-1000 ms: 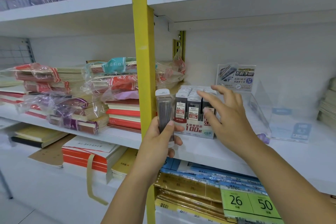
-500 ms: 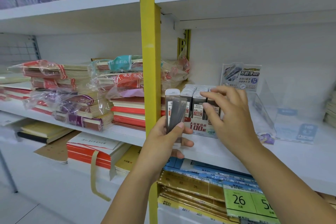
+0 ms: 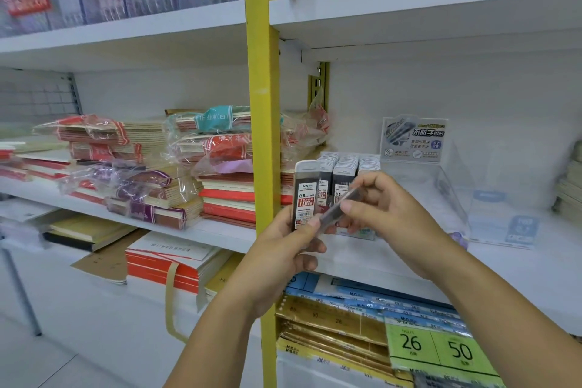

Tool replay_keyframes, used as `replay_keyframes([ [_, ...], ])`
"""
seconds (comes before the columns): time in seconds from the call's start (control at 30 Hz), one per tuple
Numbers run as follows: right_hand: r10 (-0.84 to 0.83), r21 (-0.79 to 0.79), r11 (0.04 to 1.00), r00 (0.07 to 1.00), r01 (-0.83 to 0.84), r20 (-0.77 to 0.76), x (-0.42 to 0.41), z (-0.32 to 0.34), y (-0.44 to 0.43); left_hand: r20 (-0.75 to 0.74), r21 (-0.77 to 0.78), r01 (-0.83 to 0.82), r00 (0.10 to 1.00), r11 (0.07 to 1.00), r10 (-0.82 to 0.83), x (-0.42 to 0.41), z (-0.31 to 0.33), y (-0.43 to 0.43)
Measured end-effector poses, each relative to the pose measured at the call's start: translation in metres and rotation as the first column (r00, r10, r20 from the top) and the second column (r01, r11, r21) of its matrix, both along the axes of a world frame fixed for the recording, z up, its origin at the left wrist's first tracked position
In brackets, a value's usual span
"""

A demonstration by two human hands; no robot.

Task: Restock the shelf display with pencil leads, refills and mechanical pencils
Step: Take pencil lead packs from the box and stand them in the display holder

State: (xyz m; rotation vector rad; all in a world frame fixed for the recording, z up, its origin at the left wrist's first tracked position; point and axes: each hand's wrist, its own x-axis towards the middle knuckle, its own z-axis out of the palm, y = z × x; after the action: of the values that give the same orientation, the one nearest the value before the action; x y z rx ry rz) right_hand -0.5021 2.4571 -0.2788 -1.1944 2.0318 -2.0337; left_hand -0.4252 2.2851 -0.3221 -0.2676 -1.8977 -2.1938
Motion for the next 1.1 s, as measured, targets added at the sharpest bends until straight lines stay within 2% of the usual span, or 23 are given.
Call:
replay_keyframes([
  [0.23,-0.045,0.089,0.995,0.999,0.046,-0.024,0.002,-0.002,0.01,0.01,0.03,-0.015,1.0,0.999,0.015,0.003,0.003,0.004],
  [0.5,-0.138,0.065,0.988,0.989,0.142,-0.061,0.001,-0.004,0.014,0.014,-0.047,-0.097,0.995,0.994,0.098,0.004,0.001,0.001],
  [0.6,-0.21,0.273,0.918,0.937,0.287,-0.279,0.004,-0.004,0.013,0.022,-0.106,-0.149,0.988,0.983,0.153,0.005,0.003,-0.004],
  [0.73,-0.098,0.411,0.874,0.921,0.261,-0.376,0.012,0.0,0.007,0.006,-0.197,-0.132,0.991,0.972,0.136,0.004,0.004,-0.017],
  [0.77,-0.033,0.466,0.857,0.926,0.219,-0.375,0.013,0.001,0.005,0.008,-0.205,-0.123,0.992,0.971,0.128,0.004,0.004,-0.019],
  [0.83,0.119,0.61,0.789,0.955,0.076,-0.272,0.015,0.006,0.0,0.024,-0.193,-0.115,0.992,0.974,0.122,0.003,0.002,-0.021],
  [0.9,0.163,0.685,0.727,0.955,0.053,-0.247,0.014,0.014,-0.002,0.032,-0.165,-0.117,0.992,0.979,0.124,0.0,-0.001,-0.023],
  [0.97,0.068,0.597,0.78,0.924,0.186,-0.376,0.009,0.028,-0.005,0.037,-0.13,-0.119,0.991,0.984,0.125,-0.003,-0.003,-0.027],
  [1.03,-0.097,0.381,0.871,0.869,0.31,-0.486,0.004,0.044,-0.011,0.037,-0.12,-0.121,0.991,0.985,0.126,-0.004,-0.004,-0.032],
  [1.1,-0.193,0.237,0.894,0.805,0.38,-0.561,-0.005,0.055,-0.02,0.025,-0.134,-0.136,0.99,0.982,0.141,-0.004,-0.003,-0.036],
])
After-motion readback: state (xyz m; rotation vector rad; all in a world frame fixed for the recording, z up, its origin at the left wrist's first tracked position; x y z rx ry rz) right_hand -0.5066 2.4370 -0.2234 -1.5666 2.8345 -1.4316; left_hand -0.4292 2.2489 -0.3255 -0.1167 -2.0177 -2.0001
